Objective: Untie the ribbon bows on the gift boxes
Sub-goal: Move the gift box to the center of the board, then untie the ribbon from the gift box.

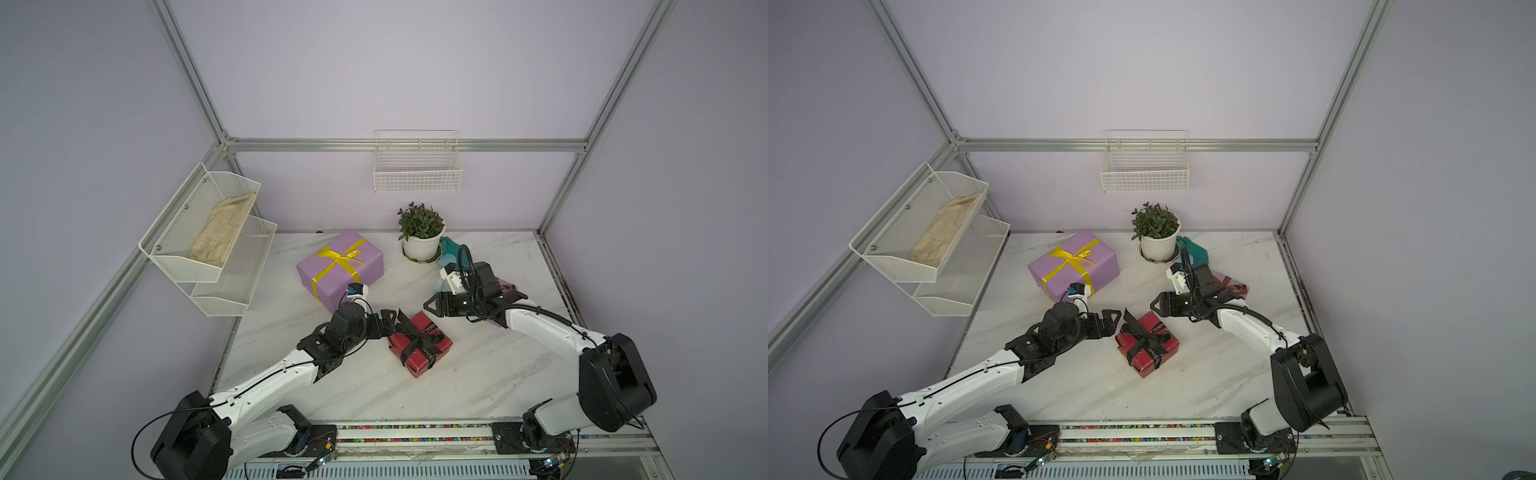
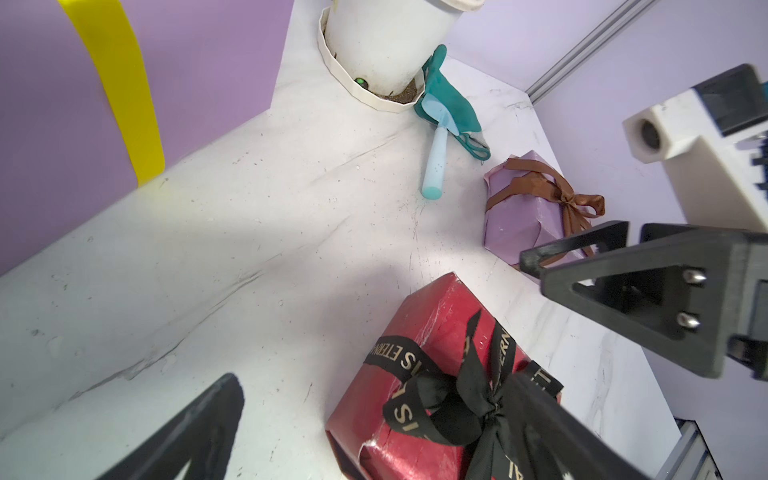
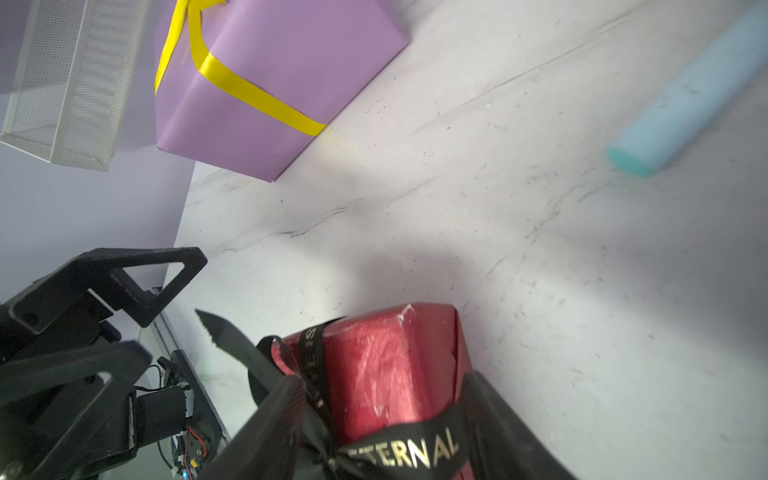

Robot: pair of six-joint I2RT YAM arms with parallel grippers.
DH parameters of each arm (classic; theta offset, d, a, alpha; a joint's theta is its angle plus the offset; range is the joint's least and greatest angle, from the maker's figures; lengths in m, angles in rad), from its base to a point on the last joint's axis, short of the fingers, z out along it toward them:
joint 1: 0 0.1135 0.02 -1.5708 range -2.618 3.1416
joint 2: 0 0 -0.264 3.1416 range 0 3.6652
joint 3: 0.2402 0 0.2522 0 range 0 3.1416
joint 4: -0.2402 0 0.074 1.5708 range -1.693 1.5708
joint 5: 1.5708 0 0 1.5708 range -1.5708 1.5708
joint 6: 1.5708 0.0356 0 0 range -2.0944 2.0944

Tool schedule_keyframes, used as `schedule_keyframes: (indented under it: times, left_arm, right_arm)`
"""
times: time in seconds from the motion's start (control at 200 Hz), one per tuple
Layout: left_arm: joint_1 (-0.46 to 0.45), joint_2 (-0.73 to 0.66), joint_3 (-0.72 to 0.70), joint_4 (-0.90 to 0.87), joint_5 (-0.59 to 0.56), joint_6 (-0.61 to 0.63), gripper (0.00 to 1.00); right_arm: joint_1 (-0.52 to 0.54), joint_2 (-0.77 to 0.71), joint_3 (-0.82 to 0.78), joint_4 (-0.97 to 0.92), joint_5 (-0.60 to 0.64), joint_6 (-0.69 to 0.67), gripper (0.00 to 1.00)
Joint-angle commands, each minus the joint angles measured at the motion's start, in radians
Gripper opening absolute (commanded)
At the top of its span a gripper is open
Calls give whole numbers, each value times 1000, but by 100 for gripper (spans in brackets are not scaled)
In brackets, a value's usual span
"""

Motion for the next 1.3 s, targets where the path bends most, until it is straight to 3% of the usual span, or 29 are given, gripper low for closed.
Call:
schedule_keyframes:
  times: [0.0,0.145,0.34,0.62,0.995,1.115,1.235,1.3]
  left_arm:
    - [6,36,67,53,105,70,97]
    - [6,104,95,88,184,67,97]
    - [4,156,110,139,220,63,94]
    - [4,171,132,120,273,86,63]
    - [4,204,127,126,320,94,44]
    - [4,207,133,123,335,99,41]
    - [4,191,124,121,315,105,16]
    - [4,180,116,120,294,106,13]
  right_arm:
    - [25,-148,-38,-212,115,34,62]
    - [101,-256,-62,-328,143,88,59]
    - [222,-246,-87,-335,177,123,59]
    - [300,-133,-49,-298,241,78,57]
    - [348,-80,-43,-259,242,92,48]
    - [356,-63,-34,-247,227,93,35]
    - [356,-56,-35,-237,228,97,9]
    - [356,-57,-34,-243,239,103,0]
